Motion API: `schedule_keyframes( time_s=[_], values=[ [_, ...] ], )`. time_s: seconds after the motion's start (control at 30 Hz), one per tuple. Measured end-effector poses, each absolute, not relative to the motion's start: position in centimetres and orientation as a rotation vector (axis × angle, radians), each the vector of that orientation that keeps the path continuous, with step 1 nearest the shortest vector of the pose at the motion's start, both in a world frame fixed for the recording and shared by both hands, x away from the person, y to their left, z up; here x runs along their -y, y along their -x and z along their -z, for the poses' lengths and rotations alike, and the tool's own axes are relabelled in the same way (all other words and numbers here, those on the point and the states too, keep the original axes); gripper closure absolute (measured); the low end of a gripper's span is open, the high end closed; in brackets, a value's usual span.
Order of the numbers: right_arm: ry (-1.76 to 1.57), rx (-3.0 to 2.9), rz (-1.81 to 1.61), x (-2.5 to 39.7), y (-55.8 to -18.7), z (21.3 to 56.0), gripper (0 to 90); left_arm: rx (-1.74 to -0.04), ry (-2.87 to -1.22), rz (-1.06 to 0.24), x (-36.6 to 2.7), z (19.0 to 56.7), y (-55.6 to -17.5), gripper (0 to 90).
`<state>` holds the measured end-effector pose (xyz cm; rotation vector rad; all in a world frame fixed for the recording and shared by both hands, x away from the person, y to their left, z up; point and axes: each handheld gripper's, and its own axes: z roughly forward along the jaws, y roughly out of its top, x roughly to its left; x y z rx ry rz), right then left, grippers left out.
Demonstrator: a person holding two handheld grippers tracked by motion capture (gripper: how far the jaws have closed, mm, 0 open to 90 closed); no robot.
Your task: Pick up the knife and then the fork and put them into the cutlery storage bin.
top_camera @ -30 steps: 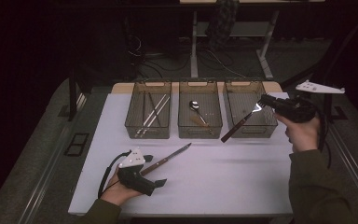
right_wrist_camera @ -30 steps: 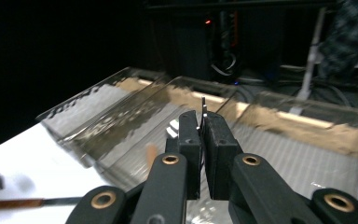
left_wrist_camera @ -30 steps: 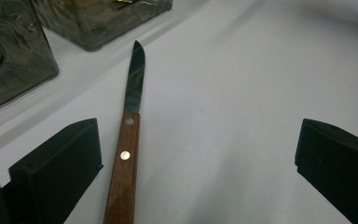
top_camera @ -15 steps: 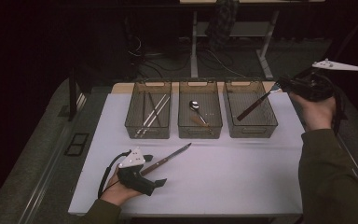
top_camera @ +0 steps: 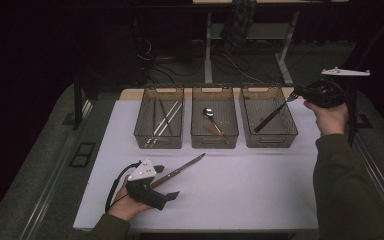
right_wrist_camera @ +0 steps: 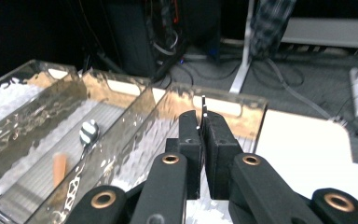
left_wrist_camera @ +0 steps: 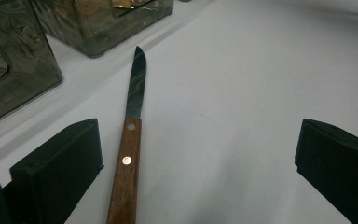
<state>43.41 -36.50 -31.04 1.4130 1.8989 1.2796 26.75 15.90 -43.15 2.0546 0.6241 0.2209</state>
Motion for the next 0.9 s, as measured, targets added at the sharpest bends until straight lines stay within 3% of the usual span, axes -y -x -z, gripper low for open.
schedule_keyframes(
  time_s=[0.5, 0.57, 0.67, 0.77, 0.9],
  values=[
    [-1.512, -2.03, -1.247, 36.8, -45.9, 35.8, 84.1, -0.606, -2.067, -0.219, -15.5, 43.0, -26.6, 0.0],
    [-1.51, -2.041, -1.17, 36.7, -46.4, 36.6, 78.8, -0.606, -2.067, -0.22, -15.6, 43.0, -26.6, 0.0],
    [-1.508, -2.067, -1.014, 36.4, -47.0, 38.0, 64.2, -0.605, -2.062, -0.221, -15.6, 42.9, -26.5, 0.0],
    [-1.577, -2.02, -1.065, 37.0, -47.1, 39.0, 45.7, -0.606, -2.06, -0.224, -15.7, 42.9, -26.5, 0.0],
    [-1.604, -1.971, -1.077, 37.6, -46.8, 39.3, 38.0, -0.606, -2.056, -0.228, -15.8, 42.8, -26.5, 0.0]
  ],
)
